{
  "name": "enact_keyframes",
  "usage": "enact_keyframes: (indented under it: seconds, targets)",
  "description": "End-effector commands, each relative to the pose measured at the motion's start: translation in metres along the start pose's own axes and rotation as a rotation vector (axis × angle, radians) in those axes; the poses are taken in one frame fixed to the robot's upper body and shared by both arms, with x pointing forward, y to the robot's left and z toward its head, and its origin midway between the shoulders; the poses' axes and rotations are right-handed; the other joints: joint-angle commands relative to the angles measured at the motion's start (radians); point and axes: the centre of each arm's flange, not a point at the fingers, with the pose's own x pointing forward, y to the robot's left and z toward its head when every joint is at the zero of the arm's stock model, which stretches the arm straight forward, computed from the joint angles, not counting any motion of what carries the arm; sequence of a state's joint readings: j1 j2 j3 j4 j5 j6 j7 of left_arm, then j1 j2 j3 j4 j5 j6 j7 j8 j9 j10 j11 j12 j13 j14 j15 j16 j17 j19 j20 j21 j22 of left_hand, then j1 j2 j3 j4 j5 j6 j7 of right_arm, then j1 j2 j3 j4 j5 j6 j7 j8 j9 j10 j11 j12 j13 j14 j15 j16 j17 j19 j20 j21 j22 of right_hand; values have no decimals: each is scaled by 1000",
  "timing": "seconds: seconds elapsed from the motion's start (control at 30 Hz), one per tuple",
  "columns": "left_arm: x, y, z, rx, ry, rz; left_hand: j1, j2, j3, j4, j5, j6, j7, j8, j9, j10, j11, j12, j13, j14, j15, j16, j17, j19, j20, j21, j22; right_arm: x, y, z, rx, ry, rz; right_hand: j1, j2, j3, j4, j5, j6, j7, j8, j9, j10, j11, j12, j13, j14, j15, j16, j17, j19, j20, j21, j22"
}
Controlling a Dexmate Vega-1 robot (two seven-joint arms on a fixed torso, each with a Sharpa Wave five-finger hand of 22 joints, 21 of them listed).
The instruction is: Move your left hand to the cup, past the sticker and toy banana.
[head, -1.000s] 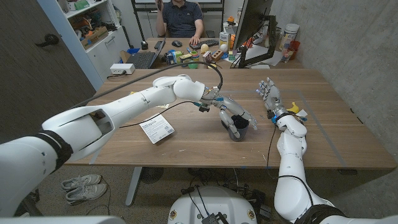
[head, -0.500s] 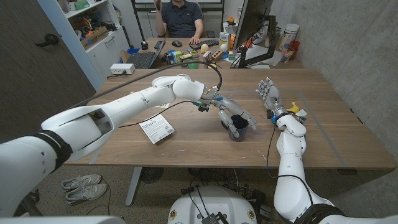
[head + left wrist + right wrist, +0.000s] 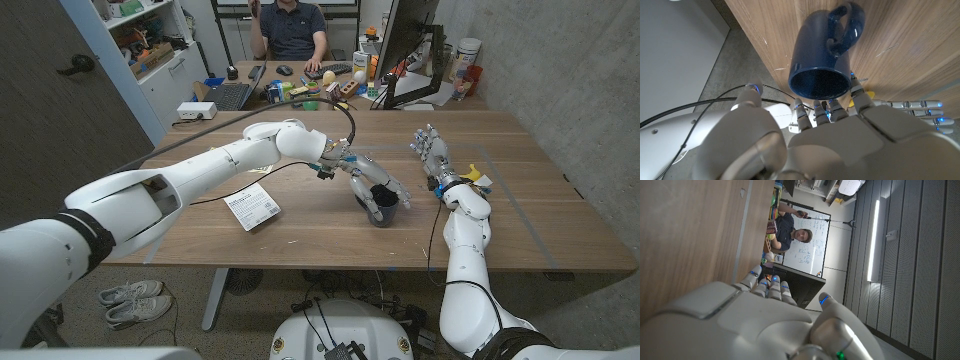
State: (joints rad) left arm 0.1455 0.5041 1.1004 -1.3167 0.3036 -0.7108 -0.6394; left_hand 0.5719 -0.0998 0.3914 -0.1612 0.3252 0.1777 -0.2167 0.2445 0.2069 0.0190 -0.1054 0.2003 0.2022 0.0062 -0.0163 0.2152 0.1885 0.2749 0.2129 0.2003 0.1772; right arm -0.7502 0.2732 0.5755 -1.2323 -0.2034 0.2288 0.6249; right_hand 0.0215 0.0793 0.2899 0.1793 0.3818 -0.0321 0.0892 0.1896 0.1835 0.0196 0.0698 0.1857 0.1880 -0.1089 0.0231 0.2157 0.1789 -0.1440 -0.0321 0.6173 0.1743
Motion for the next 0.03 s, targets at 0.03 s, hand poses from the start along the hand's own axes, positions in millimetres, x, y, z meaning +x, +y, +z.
enact_keyframes:
  seconds: [0.03]
  targets:
    - [-3, 1, -3, 9, 1, 6, 10, 0, -3, 5, -1, 5, -5, 4, 2, 4, -1, 4, 5, -4, -12, 5, 2, 8, -5, -2, 2, 1, 1, 0, -5, 1, -5, -8, 72, -6, 0, 4, 4, 5, 0, 2, 3, -3, 6, 3, -6, 5, 2, 5, -9, -7, -4, 6]
